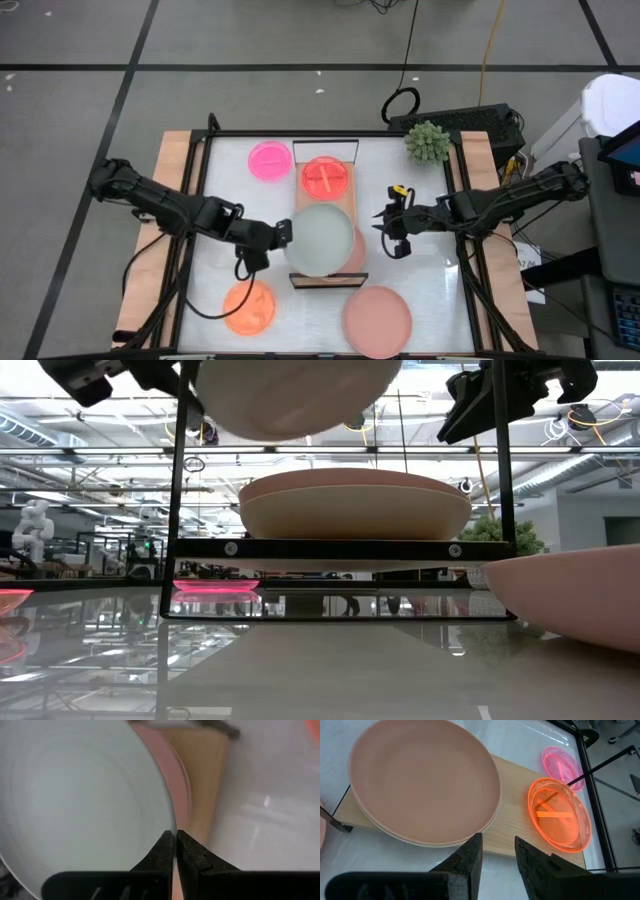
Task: Place and stack plates onto a shelf
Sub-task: Stack the gray plate on top of the pink plate on the shelf
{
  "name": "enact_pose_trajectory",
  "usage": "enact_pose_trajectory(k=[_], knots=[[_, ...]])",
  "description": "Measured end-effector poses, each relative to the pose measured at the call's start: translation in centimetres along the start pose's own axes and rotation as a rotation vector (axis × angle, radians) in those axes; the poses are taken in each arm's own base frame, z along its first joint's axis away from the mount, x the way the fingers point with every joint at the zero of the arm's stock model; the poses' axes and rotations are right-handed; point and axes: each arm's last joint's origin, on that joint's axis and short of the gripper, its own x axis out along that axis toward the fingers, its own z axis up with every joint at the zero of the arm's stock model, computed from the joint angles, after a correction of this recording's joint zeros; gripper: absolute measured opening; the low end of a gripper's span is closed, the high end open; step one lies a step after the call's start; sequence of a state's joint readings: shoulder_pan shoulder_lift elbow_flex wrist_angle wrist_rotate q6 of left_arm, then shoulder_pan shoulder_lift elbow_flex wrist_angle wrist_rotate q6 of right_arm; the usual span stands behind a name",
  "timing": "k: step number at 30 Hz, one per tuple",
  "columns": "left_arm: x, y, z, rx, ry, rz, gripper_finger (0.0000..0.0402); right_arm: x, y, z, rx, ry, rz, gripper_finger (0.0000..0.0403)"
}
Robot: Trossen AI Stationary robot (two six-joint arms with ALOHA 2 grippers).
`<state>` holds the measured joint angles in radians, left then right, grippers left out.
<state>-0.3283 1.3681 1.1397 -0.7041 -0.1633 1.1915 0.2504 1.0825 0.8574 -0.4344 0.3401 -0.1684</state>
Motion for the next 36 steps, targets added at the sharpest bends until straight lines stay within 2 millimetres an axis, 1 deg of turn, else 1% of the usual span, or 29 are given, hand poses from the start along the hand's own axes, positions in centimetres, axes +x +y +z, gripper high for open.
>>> enact_pose_trajectory(k=[2, 5, 10, 15, 19, 22, 25, 32, 36], knots=[[0.6, 0.2, 0.0, 0.014, -0.022, -0.002, 0.0008, -0.2, -0.1, 0.0, 0.002, -0.005, -0.001, 0.01], [1.7, 0.4, -0.2, 0.029, -0.005, -0.019, 0.0008, -0.7, -0.2, 0.0, 0.011, -0.018, -0.004, 0.01], [3.2, 0.7, -0.7, 0.001, 0.008, -0.039, 0.0008, -1.6, -0.6, 0.0, 0.05, -0.048, -0.01, 0.01], [3.8, 0.8, -0.9, -0.01, 0.012, -0.046, 0.0008, -2.1, -0.8, 0.0, 0.077, -0.07, -0.013, 0.01], [4.3, 0.8, -0.9, 0.006, -0.022, -0.063, 0.0008, -2.2, -0.8, 0.0, 0.078, -0.071, -0.013, 0.01], [5.1, 1.0, -0.8, 0.008, -0.029, -0.057, 0.0019, -2.2, -0.8, 0.0, 0.079, -0.072, -0.013, 0.01], [5.9, 1.1, -1.1, -0.027, -0.019, -0.054, 0.0035, -2.2, -0.8, 0.0, 0.084, -0.076, -0.013, 0.01], [6.5, 1.1, -1.0, -0.129, -0.012, -0.064, 0.0044, -2.2, -0.8, 0.0, 0.087, -0.073, -0.01, 0.01], [6.5, 0.9, -0.9, -0.134, -0.01, -0.075, 0.0045, -2.2, -0.8, 0.0, 0.088, -0.077, -0.011, 0.01]])
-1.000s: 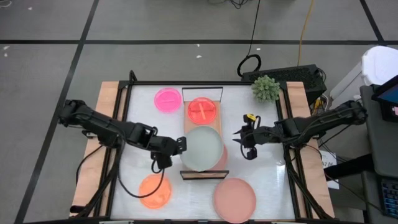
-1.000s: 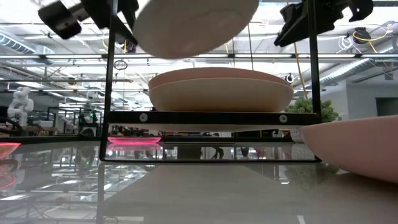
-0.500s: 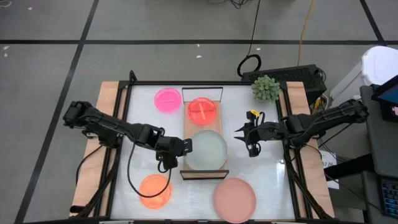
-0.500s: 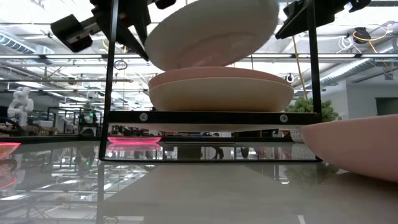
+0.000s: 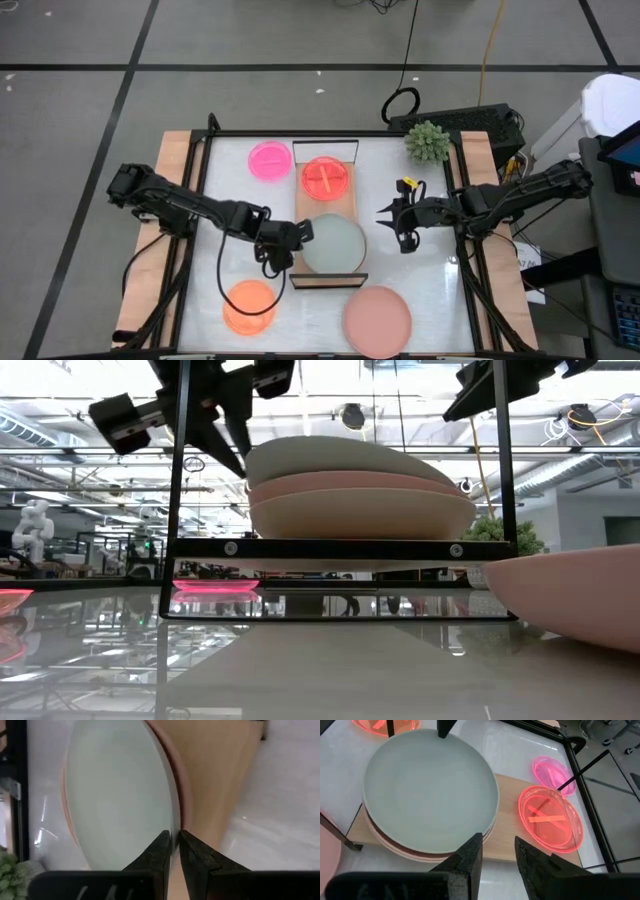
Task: Place and stack plates onto a shelf
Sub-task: Stack the gray plate on top of the pink plate on the shelf
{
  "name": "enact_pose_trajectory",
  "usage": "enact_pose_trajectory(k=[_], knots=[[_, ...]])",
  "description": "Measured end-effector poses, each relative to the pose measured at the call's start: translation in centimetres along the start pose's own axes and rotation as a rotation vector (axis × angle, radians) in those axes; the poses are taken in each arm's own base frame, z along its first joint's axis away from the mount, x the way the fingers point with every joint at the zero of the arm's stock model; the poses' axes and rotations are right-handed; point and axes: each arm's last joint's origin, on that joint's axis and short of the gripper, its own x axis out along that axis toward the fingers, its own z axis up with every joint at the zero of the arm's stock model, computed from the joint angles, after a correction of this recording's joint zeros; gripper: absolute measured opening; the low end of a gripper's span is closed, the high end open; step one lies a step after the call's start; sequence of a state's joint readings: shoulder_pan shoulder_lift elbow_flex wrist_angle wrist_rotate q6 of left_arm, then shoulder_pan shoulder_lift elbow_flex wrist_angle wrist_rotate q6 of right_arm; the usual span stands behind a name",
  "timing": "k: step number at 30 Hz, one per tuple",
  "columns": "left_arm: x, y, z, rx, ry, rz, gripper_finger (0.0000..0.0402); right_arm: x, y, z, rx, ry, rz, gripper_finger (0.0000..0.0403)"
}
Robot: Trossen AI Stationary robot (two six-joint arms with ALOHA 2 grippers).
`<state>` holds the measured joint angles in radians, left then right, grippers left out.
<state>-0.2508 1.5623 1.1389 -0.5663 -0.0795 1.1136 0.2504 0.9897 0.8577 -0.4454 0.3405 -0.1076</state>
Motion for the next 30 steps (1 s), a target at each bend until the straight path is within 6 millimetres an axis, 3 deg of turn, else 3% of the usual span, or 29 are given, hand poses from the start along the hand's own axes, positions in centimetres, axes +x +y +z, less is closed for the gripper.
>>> enact_pose_trajectory(k=[12, 15, 24, 30], knots=[[0.0, -0.4, 0.4, -0.118, -0.002, -0.015, 0.005, 0.5, 0.2, -0.4, 0.077, 0.022, 0.006, 0.01], [-0.1, -0.4, 0.7, -0.15, -0.01, -0.012, 0.0078, 1.1, 0.6, -1.1, 0.066, 0.042, 0.022, 0.01], [-0.1, -0.3, 0.8, -0.256, 0.069, 0.066, 0.0209, 1.7, 1.3, -2.3, 0.081, 0.061, 0.162, 0.0098], [-0.2, -0.4, 0.5, -0.427, 0.158, 0.114, 0.0229, 2.6, 2.0, -4.2, 0.094, 0.095, 0.219, 0.0068]])
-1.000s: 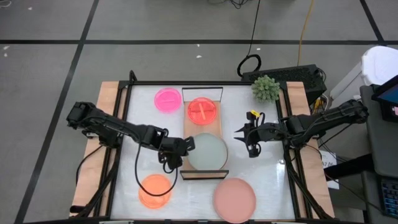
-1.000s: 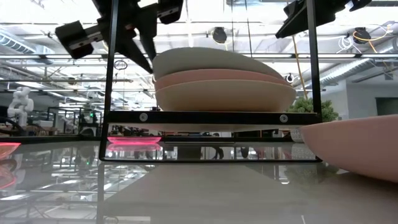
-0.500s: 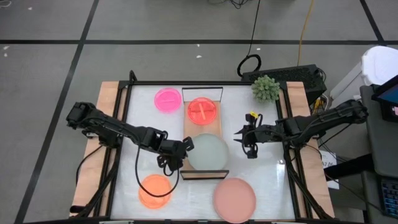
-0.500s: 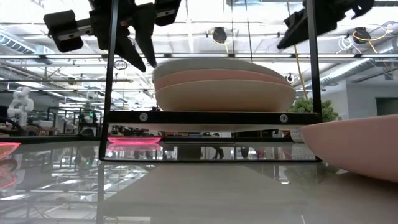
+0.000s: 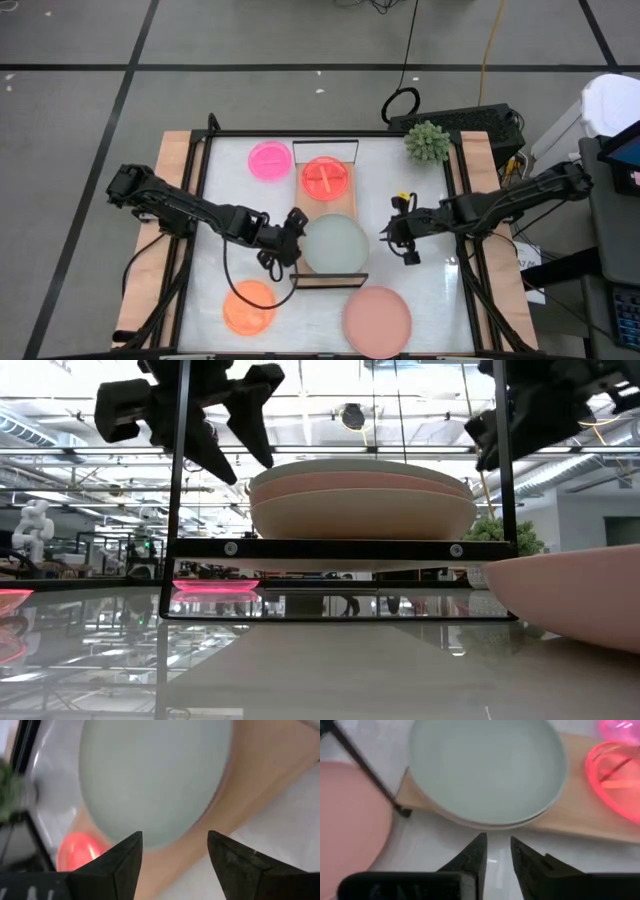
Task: Place and stack plates onto a shelf
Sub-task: Stack the gray plate on top of the pink plate on the shelf
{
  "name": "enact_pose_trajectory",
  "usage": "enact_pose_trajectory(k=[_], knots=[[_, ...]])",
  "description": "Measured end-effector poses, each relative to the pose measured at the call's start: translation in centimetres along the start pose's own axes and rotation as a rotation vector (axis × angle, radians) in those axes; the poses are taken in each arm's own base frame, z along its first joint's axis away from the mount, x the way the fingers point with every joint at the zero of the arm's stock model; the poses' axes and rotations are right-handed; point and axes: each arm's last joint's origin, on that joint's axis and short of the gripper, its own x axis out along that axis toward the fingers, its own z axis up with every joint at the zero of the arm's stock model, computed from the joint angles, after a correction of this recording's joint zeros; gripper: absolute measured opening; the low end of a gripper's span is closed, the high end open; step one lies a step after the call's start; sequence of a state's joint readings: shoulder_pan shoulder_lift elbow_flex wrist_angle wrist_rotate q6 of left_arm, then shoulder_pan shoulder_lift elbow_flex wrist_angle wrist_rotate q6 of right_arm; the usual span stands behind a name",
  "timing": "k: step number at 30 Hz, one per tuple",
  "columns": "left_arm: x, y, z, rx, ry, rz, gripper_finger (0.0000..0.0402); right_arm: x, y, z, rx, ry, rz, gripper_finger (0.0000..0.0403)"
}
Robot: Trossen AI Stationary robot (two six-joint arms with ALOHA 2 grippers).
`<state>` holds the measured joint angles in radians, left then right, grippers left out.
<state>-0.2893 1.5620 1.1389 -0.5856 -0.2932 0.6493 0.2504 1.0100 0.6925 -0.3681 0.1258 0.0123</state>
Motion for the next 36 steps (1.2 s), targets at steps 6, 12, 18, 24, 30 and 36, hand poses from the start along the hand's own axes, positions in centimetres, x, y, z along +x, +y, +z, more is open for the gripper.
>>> enact_pose_trajectory(k=[6, 12, 18, 24, 30, 36], knots=[[-0.1, -0.3, -0.9, -0.131, 0.12, 0.023, 0.023, 1.5, 0.2, -1.2, -0.022, -0.044, 0.027, 0.0021], [-0.4, -0.8, -1.6, -0.211, 0.189, -0.012, 0.023, 3.3, 0.5, -1.8, -0.071, -0.022, 0.026, 0.0005], [-1.8, -0.9, -2.3, -0.36, 0.226, -0.014, 0.023, 4.2, 0.6, -2.2, -0.042, 0.024, 0.028, 0.0001], [-3.0, -0.3, -2.6, -0.405, 0.206, 0.045, 0.023, 5.4, 0.7, -2.2, -0.049, 0.028, 0.034, 0.0], [-3.2, 0.5, -3.2, -0.431, 0.201, 0.07, 0.023, 5.9, 0.8, -1.9, -0.06, 0.002, 0.051, 0.0], [-2.9, 1.1, -3.3, -0.455, 0.186, 0.089, 0.023, 5.9, 0.8, -1.8, -0.075, -0.008, 0.051, 0.0]])
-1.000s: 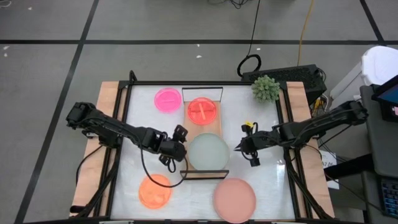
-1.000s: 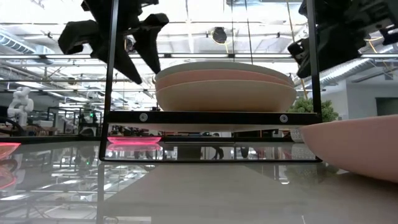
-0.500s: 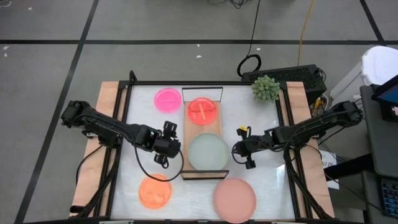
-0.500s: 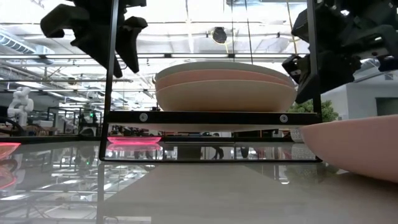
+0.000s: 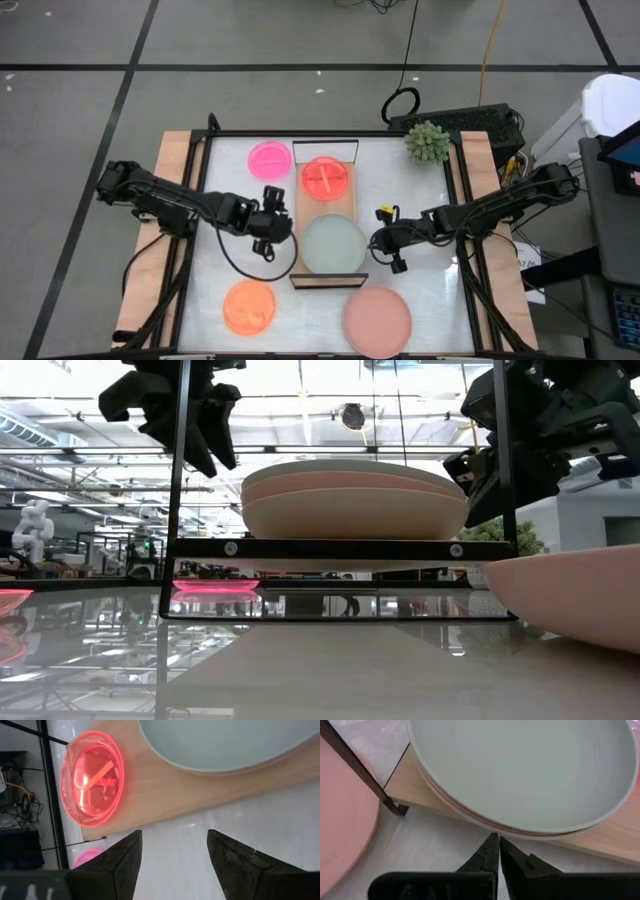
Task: Place and stack plates onto a shelf
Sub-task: Stack the gray plate on top of the pink plate on the shelf, then stack the pink plate on top of the gray plate on the shelf
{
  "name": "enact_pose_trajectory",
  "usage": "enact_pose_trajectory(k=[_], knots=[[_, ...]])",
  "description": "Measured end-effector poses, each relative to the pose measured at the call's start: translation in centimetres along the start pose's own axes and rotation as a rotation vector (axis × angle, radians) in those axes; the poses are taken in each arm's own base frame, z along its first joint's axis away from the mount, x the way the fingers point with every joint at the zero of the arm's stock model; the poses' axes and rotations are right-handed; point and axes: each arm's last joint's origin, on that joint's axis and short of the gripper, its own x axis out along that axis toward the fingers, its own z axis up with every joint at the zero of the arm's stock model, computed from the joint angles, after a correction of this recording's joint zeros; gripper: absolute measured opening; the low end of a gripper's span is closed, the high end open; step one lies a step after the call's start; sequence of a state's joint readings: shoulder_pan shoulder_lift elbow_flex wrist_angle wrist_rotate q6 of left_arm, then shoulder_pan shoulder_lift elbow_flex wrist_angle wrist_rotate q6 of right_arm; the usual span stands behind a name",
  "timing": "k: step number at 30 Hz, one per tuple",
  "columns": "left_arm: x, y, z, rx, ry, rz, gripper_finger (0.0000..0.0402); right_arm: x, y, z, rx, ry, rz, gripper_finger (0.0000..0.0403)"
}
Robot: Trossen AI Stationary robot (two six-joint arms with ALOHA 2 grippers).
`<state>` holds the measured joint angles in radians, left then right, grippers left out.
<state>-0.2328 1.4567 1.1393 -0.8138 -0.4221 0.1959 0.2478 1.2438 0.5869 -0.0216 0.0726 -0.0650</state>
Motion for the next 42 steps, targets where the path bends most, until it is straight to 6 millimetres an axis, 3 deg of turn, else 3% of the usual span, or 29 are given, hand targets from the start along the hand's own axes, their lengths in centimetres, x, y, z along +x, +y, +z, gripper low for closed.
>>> enact_pose_trajectory(k=[8, 15, 25, 32, 42], knots=[[0.2, 0.4, -0.1, -0.007, 0.006, 0.005, 0.023, -1.0, -0.1, 1.0, 0.057, 0.024, 0.001, 0.0], [0.2, 0.3, -0.5, -0.001, 0.047, -0.005, 0.023, -4.2, 0.5, 3.9, 0.361, 0.219, 0.001, 0.0], [0.4, 0.2, -0.8, -0.039, 0.067, -0.008, 0.023, -6.7, 6.1, 7.0, 0.508, 0.313, 0.175, 0.0], [0.9, -0.4, -2.7, -0.086, 0.098, -0.01, 0.023, -5.6, 10.9, 6.7, 0.519, 0.438, 0.199, 0.0], [0.3, -0.5, -4.0, -0.114, 0.027, -0.019, 0.023, -4.6, 14.9, 6.2, 0.561, 0.515, 0.22, 0.0]])
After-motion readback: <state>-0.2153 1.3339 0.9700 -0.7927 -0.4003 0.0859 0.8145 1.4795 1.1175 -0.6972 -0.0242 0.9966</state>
